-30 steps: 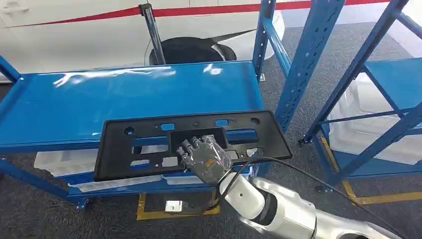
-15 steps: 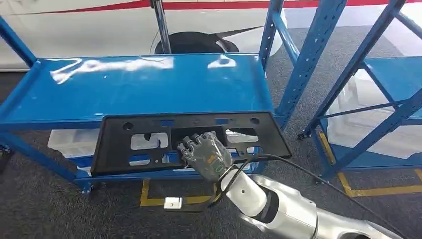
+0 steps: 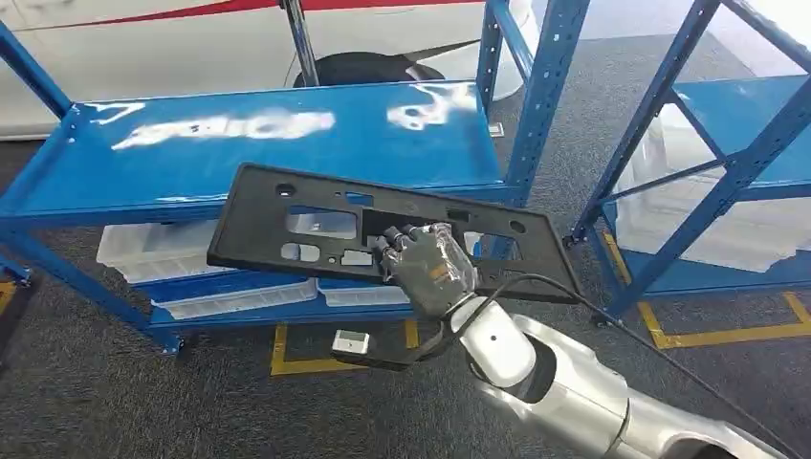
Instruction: Take the parts from the cabinet and place them on the table.
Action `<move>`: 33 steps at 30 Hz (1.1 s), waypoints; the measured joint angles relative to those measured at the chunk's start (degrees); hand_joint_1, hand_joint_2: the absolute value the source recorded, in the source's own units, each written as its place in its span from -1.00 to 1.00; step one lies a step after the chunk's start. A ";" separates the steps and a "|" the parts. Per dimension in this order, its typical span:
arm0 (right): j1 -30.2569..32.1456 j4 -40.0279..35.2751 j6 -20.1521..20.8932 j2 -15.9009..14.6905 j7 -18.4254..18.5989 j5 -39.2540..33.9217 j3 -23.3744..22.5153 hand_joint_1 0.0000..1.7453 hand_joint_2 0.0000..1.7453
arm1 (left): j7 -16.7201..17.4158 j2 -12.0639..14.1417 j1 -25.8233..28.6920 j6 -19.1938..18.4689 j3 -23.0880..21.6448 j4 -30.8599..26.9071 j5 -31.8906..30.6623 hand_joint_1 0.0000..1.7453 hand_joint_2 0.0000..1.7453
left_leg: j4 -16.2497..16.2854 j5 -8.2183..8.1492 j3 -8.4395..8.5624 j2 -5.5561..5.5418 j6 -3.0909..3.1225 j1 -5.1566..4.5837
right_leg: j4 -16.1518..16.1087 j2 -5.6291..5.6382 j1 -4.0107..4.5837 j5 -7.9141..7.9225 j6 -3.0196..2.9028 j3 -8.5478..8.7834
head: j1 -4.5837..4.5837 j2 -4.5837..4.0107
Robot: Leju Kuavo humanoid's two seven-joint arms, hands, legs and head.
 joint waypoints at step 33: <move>-1.64 -1.40 5.14 -2.36 -2.06 10.16 2.19 1.00 1.00 | 0.13 -0.11 0.04 0.09 -0.22 0.00 -0.26 -1.00 1.00 | 9.50 -2.88 -1.93 0.04 -0.16 0.18 | -0.06 -0.11 0.07 0.61 0.07 -1.39 | -0.13 0.00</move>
